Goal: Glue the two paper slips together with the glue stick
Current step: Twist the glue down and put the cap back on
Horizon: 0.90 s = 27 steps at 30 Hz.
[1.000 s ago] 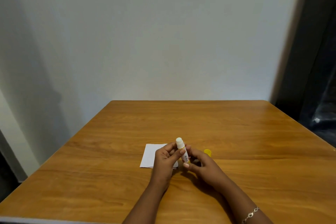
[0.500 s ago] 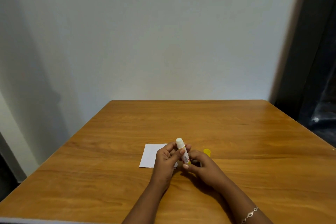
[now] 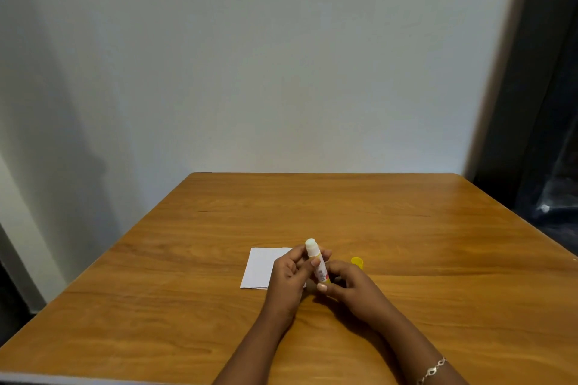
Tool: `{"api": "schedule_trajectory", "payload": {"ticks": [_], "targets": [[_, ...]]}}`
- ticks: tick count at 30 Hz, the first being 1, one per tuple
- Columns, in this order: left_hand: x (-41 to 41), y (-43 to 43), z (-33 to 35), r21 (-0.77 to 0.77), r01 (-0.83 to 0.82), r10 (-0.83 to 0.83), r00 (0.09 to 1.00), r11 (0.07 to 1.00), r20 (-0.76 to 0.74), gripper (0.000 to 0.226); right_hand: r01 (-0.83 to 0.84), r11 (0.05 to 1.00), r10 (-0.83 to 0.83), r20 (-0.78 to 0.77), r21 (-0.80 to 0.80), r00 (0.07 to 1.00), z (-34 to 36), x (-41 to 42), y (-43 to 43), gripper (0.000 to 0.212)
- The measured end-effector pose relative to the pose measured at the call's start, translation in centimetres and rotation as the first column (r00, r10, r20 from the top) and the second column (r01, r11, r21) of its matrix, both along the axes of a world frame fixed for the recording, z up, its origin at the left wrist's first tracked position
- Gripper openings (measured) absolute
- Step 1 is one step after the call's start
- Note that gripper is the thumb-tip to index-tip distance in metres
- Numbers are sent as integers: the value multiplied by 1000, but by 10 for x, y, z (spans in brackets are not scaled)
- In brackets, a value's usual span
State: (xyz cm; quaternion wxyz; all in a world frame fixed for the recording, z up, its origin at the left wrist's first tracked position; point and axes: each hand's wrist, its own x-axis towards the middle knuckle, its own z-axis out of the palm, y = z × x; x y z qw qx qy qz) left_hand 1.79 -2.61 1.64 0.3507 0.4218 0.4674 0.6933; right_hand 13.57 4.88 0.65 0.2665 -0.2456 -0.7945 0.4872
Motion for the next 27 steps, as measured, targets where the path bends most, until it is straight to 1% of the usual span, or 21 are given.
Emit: {"api": "schedule_trajectory", "payload": {"ticks": [1, 2, 5, 7, 8, 9, 11, 14, 15, 17, 19, 21, 23, 25, 27], "targets": [[0, 0, 0, 1, -2, 2, 1000, 1000, -6, 19, 3, 1000, -3, 2, -7, 1000, -1, -1, 1, 11], [1, 0, 0, 4, -9, 9, 1000, 1000, -9, 18, 21, 1000, -21, 1, -13, 1000, -2, -2, 2, 14], [0, -1, -1, 15, -34, 34, 999, 999, -8, 17, 94, 995, -94, 12, 24, 995, -5, -5, 2, 27], [-1, -1, -1, 21, -39, 40, 999, 999, -13, 17, 109, 992, -111, 22, 56, 994, -4, -5, 0, 42], [-1, -1, -1, 27, -37, 38, 999, 999, -15, 17, 100, 993, -101, 25, 56, 995, -4, -5, 0, 44], [-2, -1, -1, 31, -35, 36, 999, 999, -16, 17, 72, 996, -73, 23, 48, 997, -2, -4, -1, 42], [-2, -1, 0, 29, -31, 31, 1000, 999, -4, 18, 1, 1000, -1, 3, 20, 1000, 0, -2, -1, 29], [-1, 0, -1, 22, -17, 17, 1000, 1000, 3, 19, -7, 999, 7, -12, -34, 1000, 2, -1, 0, 10], [0, 0, -1, 21, -18, 18, 1000, 1000, -17, 19, 6, 999, -6, -16, -52, 1000, 1, -1, 0, 9], [0, 0, -2, 22, -22, 23, 999, 1000, -46, 17, 40, 998, -41, -11, -56, 999, -1, -3, 1, 16], [1, -1, -3, 29, -31, 33, 996, 999, -81, 13, 87, 996, -87, 21, 11, 996, -1, -4, -1, 26], [1, -1, -3, 26, -52, 55, 990, 998, -133, 17, 102, 994, -104, 35, 48, 994, -1, -5, -3, 31], [0, 0, -5, 24, -74, 77, 983, 997, -166, 18, 66, 997, -67, 26, 31, 997, -1, -4, -1, 28], [-1, 0, -5, 33, -89, 94, 980, 995, -176, 15, -7, 1000, 6, 14, 17, 1000, 0, -2, 0, 26], [0, 0, -5, 38, -86, 91, 981, 996, -173, 19, -16, 1000, 16, 7, -6, 1000, 0, -2, 1, 18]]}}
